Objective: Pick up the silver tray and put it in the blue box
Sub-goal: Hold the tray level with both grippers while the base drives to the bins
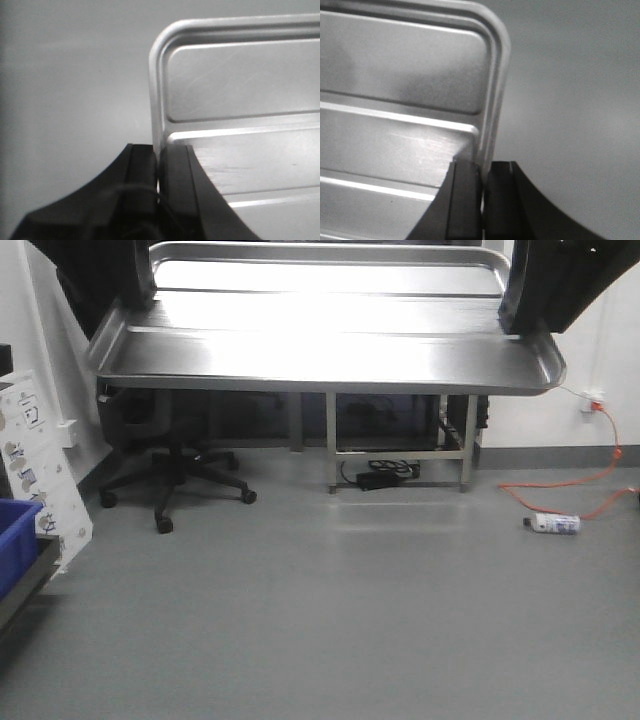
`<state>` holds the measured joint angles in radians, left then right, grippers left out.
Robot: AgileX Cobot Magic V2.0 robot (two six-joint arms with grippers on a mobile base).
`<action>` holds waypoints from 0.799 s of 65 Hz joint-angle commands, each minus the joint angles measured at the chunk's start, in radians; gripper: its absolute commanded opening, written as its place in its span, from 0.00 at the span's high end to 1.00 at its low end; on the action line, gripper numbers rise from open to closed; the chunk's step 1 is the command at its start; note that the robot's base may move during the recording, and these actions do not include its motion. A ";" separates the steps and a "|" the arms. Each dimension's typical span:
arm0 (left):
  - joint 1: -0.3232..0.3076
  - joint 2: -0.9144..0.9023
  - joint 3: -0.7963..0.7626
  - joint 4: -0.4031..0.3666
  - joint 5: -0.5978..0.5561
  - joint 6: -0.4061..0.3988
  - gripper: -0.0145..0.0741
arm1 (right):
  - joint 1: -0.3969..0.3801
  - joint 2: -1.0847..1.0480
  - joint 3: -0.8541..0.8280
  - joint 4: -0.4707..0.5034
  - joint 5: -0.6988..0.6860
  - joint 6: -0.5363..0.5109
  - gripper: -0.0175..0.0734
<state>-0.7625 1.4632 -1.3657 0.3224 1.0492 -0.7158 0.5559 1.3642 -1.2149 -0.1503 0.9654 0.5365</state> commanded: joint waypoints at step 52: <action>-0.010 -0.035 -0.034 0.026 -0.040 0.023 0.95 | -0.004 -0.033 -0.030 -0.026 -0.060 -0.022 0.74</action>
<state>-0.7625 1.4652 -1.3680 0.3242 1.0406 -0.7158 0.5523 1.3642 -1.2149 -0.1503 0.9654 0.5365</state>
